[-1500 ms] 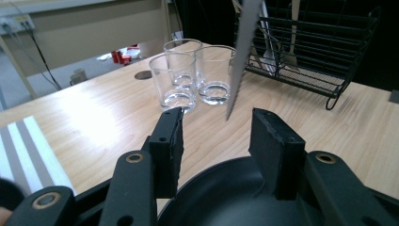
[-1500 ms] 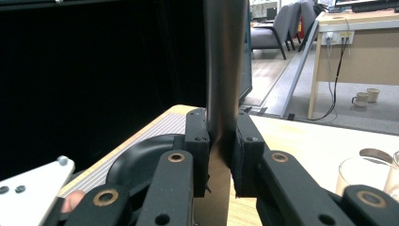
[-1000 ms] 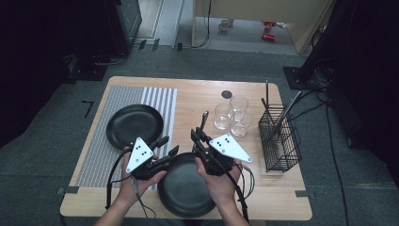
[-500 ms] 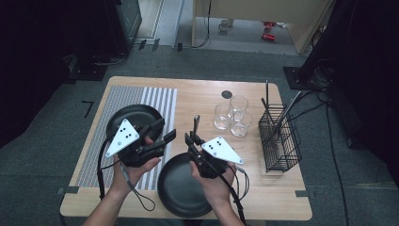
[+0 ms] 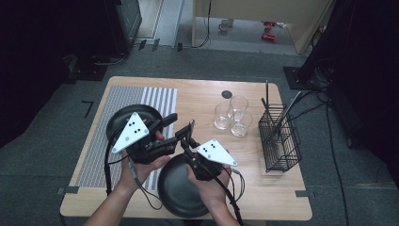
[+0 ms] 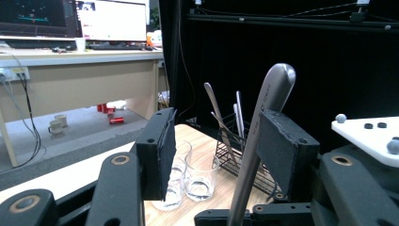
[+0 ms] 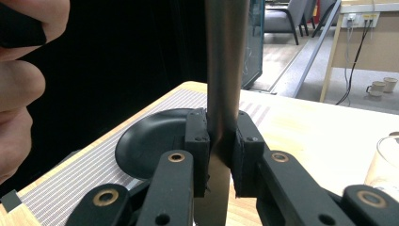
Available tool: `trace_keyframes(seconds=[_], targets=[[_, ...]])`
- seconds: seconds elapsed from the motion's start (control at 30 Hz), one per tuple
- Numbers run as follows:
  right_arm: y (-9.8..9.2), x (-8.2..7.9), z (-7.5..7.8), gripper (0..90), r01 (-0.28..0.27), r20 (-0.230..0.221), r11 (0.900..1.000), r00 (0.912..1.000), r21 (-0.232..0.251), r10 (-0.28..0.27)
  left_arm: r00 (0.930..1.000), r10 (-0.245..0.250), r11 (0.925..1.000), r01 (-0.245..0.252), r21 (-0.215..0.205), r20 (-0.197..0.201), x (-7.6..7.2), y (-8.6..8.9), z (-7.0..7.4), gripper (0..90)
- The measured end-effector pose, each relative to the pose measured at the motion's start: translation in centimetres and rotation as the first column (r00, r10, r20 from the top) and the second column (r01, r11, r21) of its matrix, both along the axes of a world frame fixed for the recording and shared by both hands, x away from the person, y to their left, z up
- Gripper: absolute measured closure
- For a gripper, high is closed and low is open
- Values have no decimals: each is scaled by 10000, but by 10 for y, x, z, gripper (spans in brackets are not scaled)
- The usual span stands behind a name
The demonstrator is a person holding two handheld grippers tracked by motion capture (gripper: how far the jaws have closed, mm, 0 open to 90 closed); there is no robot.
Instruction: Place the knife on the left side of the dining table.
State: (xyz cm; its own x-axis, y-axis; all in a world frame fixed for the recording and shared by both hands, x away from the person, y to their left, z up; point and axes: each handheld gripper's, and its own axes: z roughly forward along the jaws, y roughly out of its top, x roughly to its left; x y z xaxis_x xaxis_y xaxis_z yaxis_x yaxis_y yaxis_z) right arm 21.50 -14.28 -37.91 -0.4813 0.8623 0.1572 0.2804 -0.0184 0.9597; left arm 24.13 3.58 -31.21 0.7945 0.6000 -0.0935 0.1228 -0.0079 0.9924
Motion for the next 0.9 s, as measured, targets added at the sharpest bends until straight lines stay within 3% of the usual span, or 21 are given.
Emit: trace_keyframes(seconds=[0.23,0.4,0.47,0.57,0.63,0.8,0.9], targets=[[-3,1,1,805,67,-62,10000,10000,52,-66,9997,-247,9996,247,-102,26,-6,1,-2,470],[2,0,0,804,-21,-85,9999,10000,-132,20,9994,-340,9993,340,134,61,-5,-5,-1,471],[5,-1,-1,805,-108,-72,9997,9999,-223,106,9997,-172,9994,167,302,181,-5,-8,1,478],[9,-2,-2,804,-175,-19,9992,9998,-349,174,9997,175,9991,-181,378,161,-3,-8,2,557],[11,-2,-3,804,-201,33,9990,9998,-401,203,9999,110,9998,-111,175,65,-1,-6,3,616],[14,-2,-4,804,-207,66,9981,9998,-574,211,10000,-7,9998,6,174,32,-2,-5,3,769],[16,-2,-5,803,-169,79,9980,9998,-604,174,9997,236,9993,-235,289,-59,-2,-6,4,824]])
